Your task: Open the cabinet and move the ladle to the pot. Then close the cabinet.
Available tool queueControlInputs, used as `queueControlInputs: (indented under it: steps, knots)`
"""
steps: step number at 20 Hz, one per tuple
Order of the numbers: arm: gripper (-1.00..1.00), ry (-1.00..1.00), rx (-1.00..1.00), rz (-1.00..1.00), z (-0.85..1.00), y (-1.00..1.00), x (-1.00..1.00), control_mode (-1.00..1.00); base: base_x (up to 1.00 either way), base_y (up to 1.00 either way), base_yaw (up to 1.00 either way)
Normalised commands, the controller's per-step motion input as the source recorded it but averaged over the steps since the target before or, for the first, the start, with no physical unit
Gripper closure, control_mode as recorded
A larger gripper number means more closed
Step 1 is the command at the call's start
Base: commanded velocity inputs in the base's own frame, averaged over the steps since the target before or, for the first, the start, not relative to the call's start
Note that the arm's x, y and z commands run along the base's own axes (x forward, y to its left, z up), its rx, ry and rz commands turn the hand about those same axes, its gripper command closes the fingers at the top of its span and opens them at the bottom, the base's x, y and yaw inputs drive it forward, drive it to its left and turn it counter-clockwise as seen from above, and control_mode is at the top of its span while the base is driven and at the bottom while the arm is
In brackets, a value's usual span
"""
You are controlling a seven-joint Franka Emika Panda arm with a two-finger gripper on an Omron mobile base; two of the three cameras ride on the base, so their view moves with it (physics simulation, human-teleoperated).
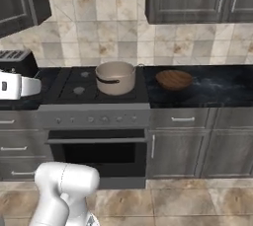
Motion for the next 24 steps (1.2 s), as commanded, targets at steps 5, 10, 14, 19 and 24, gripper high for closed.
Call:
queueControlInputs:
  steps: [5, 10, 14, 19, 24]
  knots:
    - [-1.00, 0.00, 0.00, 0.00, 0.00, 0.00, 0.00, 1.00, -1.00, 1.00, 0.24]
    - [-1.00, 0.00, 0.00, 0.00, 0.00, 0.00, 0.00, 1.00, -0.83, 1.00, 0.35]
    - [-1.00, 0.00, 0.00, 0.00, 0.00, 0.00, 0.00, 1.00, -0.04, 1.00, 0.17]
    - [-1.00, 0.00, 0.00, 0.00, 0.00, 0.00, 0.00, 1.00, 0.75, 1.00, -0.08]
    - [-1.00, 0.00, 0.00, 0.00, 0.00, 0.00, 0.00, 1.00, 0.71, 0.12, -0.15]
